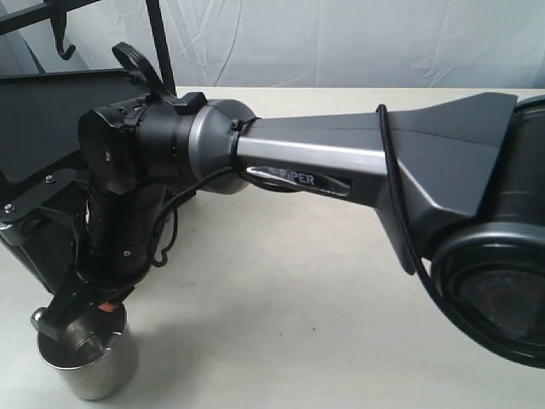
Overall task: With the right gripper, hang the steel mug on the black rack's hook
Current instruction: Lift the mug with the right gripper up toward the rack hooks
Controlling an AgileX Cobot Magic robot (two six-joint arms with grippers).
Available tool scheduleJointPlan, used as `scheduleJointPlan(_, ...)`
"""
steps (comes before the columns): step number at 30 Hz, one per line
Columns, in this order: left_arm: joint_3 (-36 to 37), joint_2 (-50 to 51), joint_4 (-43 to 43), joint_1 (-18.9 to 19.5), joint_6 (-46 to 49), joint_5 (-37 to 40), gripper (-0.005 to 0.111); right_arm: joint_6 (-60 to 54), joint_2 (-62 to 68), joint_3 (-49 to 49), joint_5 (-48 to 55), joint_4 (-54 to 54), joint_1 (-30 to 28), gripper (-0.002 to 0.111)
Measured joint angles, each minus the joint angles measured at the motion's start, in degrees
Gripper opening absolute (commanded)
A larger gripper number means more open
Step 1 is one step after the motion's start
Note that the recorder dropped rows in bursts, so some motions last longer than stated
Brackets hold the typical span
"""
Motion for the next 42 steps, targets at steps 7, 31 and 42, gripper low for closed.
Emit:
scheduleJointPlan(7, 0.00, 0.00, 0.00, 0.00, 0.00, 0.00, 0.002, 0.00, -1.61, 0.00, 4.61, -2.60, -1.19, -0.001)
scheduleJointPlan(31, 0.00, 0.00, 0.00, 0.00, 0.00, 0.00, 0.002, -33.05, -12.72, 0.00, 14.61, 42.84, -29.08, -0.001)
scheduleJointPlan(42, 0.00, 0.00, 0.00, 0.00, 0.00, 0.00, 0.002, -35.69, -12.32, 0.00, 14.84, 50.21, -29.08, -0.001)
